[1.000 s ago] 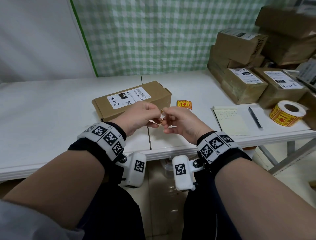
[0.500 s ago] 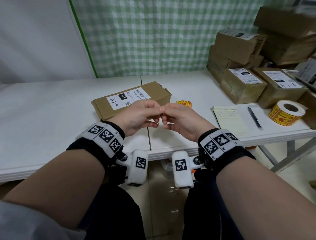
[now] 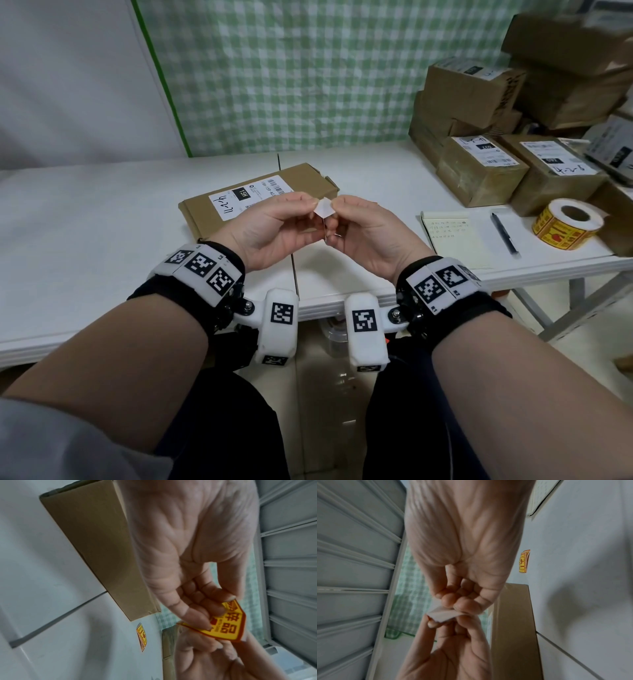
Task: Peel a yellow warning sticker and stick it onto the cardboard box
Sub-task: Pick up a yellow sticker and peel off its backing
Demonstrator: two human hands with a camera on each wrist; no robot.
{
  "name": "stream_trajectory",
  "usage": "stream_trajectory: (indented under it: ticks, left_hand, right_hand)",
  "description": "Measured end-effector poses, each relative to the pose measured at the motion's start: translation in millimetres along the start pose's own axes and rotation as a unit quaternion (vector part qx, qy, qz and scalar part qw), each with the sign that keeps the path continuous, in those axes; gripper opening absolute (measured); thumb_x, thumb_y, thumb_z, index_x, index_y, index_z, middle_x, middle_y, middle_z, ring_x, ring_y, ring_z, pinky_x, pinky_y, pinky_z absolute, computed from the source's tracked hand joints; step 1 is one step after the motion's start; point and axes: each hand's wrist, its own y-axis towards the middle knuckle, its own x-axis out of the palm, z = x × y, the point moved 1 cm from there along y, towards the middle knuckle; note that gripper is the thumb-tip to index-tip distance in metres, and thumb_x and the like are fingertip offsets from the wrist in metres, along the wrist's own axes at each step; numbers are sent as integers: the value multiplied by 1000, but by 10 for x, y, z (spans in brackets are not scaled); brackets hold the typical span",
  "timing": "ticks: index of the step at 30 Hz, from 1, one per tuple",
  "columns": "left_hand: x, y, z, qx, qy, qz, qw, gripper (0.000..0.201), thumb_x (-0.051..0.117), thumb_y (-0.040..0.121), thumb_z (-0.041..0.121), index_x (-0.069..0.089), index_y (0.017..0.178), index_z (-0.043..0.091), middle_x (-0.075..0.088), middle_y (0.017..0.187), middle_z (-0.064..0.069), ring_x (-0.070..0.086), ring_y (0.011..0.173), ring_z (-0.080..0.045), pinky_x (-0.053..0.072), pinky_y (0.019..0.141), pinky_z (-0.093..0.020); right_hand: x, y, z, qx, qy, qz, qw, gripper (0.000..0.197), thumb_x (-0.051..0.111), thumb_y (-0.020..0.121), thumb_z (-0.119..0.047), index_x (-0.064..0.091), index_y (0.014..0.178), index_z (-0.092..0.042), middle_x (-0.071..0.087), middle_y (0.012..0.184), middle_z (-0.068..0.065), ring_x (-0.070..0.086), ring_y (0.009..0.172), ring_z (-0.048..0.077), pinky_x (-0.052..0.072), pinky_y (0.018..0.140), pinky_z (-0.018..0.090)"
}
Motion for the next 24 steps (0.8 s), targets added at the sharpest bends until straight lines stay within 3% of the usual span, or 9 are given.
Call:
stream_trajectory:
  ticks: [3, 6, 8, 11, 14, 19, 21, 24]
  left_hand:
    - [5, 22, -9, -12, 75, 29, 997, 7, 57, 76, 10, 57, 70, 6, 57, 84, -18, 59, 83, -27, 48, 94, -41]
    - [40, 20, -44, -22, 156, 41, 987, 9, 60, 72, 14, 55, 73, 7, 59, 79, -14, 58, 78, -23, 50, 87, -38]
    - [46, 23, -65, -23, 153, 43, 987, 13, 57, 71, 13, 55, 80, 5, 57, 79, -14, 56, 77, -24, 51, 85, -38]
    - [40, 41, -81, -20, 123, 46, 991, 25, 53, 73, 12, 55, 95, -1, 56, 77, -17, 53, 78, -29, 45, 93, -49]
    - [49, 37, -65, -21, 118, 31, 992, 30, 53, 76, 17, 55, 100, -1, 56, 76, -17, 56, 67, -23, 51, 78, -38]
    - [39, 34, -49, -21, 147, 29, 988, 24, 65, 80, 33, 67, 82, 9, 56, 79, -13, 57, 72, -22, 56, 70, -28]
    - [24, 44, -53, -18, 186, 19, 982, 32, 65, 80, 30, 61, 88, -1, 61, 75, -13, 60, 69, -20, 53, 62, -22]
    - [3, 46, -34, -21, 176, 7, 984, 36, 63, 80, 23, 52, 106, 1, 63, 74, -11, 62, 68, -19, 53, 67, -21]
  right_hand:
    - [12, 13, 3, 0, -77, 34, 996, 26, 45, 95, -17, 56, 72, -10, 48, 57, 2, 45, 55, 13, 43, 55, 21]
    - [23, 33, 22, 20, -164, 52, 985, 29, 48, 95, -30, 56, 73, -12, 44, 60, 5, 42, 53, 14, 41, 53, 23]
    - [19, 38, 24, 25, -185, 54, 981, 25, 51, 94, -28, 55, 75, -13, 44, 57, 3, 41, 51, 14, 40, 52, 22]
    - [6, 35, 17, 23, -164, 55, 985, 19, 52, 93, -23, 56, 79, -11, 44, 49, -2, 40, 48, 12, 39, 50, 20]
    - [14, 33, 10, 15, -147, 56, 987, 20, 52, 93, -21, 55, 75, -13, 45, 46, -4, 40, 46, 10, 37, 50, 19]
    - [37, 37, 7, 6, -184, 55, 981, 16, 53, 93, -22, 55, 81, -10, 44, 48, -4, 39, 41, 6, 34, 48, 18]
    - [45, 45, 18, 5, -187, 54, 981, 18, 53, 92, -20, 54, 77, -11, 44, 47, -4, 39, 40, 6, 34, 48, 18]
    - [59, 39, 19, 9, -153, 48, 987, 24, 53, 92, -17, 51, 68, -15, 45, 47, -4, 39, 40, 7, 34, 47, 18]
